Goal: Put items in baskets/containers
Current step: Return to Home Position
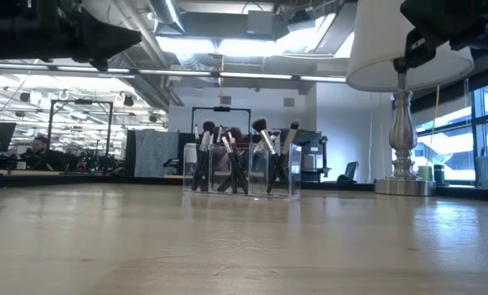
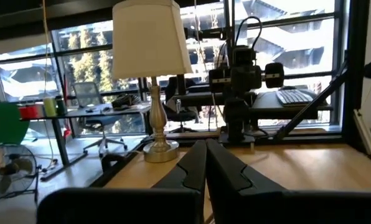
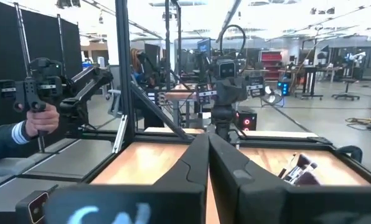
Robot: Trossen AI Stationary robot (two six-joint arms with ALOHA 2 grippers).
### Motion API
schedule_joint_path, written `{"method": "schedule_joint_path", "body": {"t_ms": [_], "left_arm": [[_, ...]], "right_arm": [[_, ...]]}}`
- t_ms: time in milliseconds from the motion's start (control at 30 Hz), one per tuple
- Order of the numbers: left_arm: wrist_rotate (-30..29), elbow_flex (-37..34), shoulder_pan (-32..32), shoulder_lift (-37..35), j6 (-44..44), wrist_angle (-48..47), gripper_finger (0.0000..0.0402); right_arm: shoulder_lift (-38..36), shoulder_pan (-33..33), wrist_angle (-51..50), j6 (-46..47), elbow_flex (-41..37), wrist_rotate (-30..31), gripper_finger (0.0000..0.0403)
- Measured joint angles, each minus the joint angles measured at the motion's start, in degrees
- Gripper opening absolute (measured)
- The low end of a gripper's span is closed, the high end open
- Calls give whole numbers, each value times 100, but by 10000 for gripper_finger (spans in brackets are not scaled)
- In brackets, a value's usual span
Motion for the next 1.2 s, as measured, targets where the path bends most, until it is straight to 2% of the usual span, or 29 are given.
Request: {"method": "schedule_joint_path", "body": {"t_ms": [100, 233, 400, 533, 767, 1000, 1200], "left_arm": [[-3, 0, 0, -33, -142, -34, 3], [-147, 0, 0, -31, -589, -66, 3], [-116, -205, 0, -41, -733, 59, 3], [-511, -321, -2, -63, -798, 167, 3], [-589, -321, -4, -219, -898, 141, 2], [-432, -321, -4, -601, -1046, 134, 3], [-282, -321, -7, -908, -874, -266, 6]], "right_arm": [[-210, 0, -2, -74, -113, -1, 15], [-356, 0, 121, 96, -287, 780, 20], [-349, 2, 120, 211, -336, 1032, 19], [-349, 2, -29, 259, -336, 1580, 8], [-608, 3, -497, 68, -336, 1493, 15], [-1026, 2, -714, 68, -334, 432, 36], [-1435, 2, -1297, 257, -464, 728, 37]]}}
